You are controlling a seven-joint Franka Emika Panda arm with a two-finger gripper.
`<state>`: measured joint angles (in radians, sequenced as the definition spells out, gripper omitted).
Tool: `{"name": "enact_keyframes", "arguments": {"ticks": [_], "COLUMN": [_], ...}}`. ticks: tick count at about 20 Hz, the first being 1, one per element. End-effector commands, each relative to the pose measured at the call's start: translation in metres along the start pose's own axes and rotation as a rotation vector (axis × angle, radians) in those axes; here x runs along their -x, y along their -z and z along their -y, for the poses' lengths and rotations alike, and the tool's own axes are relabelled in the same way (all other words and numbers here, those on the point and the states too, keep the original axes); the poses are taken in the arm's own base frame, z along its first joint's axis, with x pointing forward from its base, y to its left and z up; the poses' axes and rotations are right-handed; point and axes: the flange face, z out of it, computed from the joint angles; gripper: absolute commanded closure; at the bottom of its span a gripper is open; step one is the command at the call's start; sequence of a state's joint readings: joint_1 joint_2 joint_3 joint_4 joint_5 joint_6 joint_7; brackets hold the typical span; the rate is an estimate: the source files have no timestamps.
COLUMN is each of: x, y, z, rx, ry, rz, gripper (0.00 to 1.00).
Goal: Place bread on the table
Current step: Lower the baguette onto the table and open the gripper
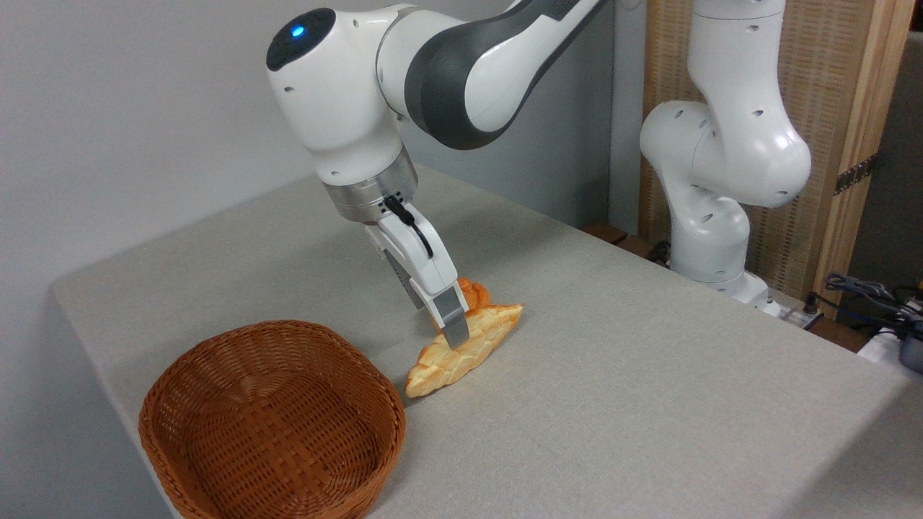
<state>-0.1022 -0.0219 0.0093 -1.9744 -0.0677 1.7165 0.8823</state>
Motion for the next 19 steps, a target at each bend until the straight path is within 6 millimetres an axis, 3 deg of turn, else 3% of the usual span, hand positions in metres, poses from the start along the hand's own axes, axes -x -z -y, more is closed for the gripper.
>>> {"name": "enact_keyframes", "arguments": {"ticks": [1,6,10,14,19], "x": [0.002,0.005,0.029,0.039,0.034], "y": [0.040,0.093,0.124,0.129,0.131], "z": [-0.001,0.002,0.023,0.031,0.034], "rx": [-0.062,-0.146,-0.185,-0.188,-0.189], "ry": [-0.002,0.005,0.061,0.092,0.135], "rz": [-0.067,-0.137,-0.188,-0.202,-0.259], "gripper": [0.00,0.00,0.00,0.00,0.00]}}
